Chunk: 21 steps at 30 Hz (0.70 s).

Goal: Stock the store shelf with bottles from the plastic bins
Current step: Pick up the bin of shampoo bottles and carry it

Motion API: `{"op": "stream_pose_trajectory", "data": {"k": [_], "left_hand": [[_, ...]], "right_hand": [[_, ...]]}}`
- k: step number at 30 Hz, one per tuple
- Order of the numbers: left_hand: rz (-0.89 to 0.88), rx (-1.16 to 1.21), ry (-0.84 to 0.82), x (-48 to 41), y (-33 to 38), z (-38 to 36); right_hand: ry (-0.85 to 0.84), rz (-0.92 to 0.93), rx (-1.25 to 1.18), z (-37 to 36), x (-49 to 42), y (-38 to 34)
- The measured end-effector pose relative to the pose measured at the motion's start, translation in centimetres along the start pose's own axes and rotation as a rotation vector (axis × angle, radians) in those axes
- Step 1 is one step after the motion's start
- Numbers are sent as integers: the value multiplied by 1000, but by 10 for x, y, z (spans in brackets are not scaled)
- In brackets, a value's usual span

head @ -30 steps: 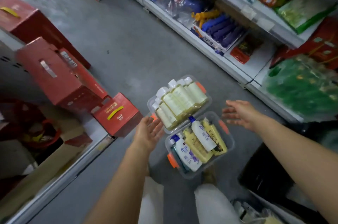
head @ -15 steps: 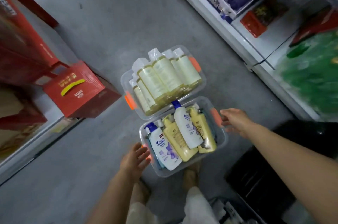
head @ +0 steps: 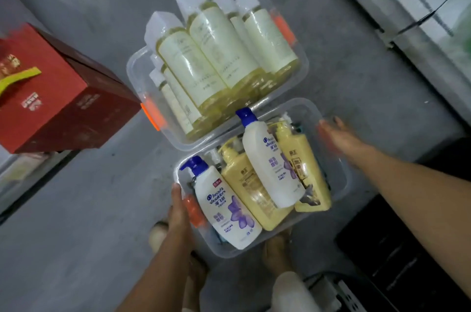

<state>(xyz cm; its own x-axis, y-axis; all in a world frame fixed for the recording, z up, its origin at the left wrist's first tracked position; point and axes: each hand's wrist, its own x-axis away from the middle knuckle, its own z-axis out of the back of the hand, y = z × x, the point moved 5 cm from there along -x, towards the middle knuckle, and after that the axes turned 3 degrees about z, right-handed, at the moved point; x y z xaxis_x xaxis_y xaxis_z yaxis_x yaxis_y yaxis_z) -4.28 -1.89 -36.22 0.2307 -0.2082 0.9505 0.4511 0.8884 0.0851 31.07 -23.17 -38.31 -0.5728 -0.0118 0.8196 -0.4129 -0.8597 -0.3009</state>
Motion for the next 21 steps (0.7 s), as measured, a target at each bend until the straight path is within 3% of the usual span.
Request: {"op": "stream_pose_trajectory", "data": {"k": [8, 11, 14, 17, 21], "left_hand": [[23, -79, -26, -1, -6, 9], [-15, -24, -128, 6, -9, -3], [-72, -8, -167, 11, -10, -8], [-86, -18, -170, 15, -10, -6], [-59, 26, -123, 18, -10, -1]], "right_hand": [[-53, -28, 208, 17, 6, -8], [-153, -19, 142, 4, 16, -9], [-141, 5, 104, -4, 14, -3], [-156, 90, 139, -4, 25, -14], [-136, 11, 125, 4, 29, -16]]}}
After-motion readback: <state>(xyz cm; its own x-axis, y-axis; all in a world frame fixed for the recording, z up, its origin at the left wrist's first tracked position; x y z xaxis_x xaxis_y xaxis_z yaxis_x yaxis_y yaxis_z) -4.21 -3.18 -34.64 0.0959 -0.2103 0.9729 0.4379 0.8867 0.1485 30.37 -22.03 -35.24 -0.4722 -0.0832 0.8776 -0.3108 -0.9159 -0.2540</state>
